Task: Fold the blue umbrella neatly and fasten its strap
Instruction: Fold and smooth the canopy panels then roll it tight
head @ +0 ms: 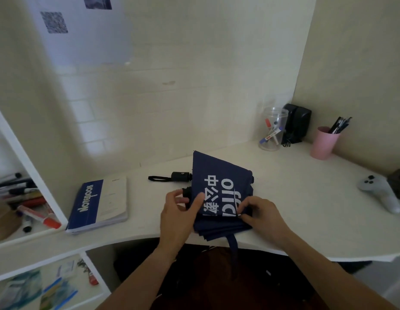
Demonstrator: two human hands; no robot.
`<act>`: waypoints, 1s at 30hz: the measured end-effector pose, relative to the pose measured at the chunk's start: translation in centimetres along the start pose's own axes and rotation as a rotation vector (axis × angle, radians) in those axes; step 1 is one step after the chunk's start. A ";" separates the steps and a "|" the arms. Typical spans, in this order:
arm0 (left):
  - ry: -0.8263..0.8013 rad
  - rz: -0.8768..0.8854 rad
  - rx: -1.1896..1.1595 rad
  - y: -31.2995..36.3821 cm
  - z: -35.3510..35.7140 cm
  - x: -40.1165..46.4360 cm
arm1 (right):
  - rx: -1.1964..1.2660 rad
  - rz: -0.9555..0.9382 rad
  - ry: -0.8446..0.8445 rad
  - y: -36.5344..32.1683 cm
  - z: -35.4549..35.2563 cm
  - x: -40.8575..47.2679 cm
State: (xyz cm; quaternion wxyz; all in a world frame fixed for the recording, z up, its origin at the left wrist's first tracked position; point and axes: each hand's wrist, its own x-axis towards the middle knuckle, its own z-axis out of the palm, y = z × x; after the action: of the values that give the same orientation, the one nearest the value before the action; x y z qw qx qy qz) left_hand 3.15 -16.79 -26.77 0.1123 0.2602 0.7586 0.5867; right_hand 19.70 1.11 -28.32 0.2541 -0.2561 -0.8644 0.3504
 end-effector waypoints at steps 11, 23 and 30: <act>-0.149 0.125 -0.067 -1.8 0.3 -0.4 | 0.072 -0.025 -0.049 0.5 -1.5 -0.6; -0.293 -0.128 -0.207 0.6 0.6 -0.1 | 0.334 0.182 -0.104 -0.6 -1.8 -0.9; -0.298 -0.024 -0.038 -0.7 0.2 -0.4 | 0.445 0.404 0.128 -1.5 -1.9 -0.1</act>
State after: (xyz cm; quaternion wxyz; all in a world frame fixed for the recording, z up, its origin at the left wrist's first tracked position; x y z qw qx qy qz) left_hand 3.37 -16.93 -27.53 0.2355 0.3329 0.7253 0.5547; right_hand 20.51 1.05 -26.07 0.2831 -0.3824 -0.6803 0.5575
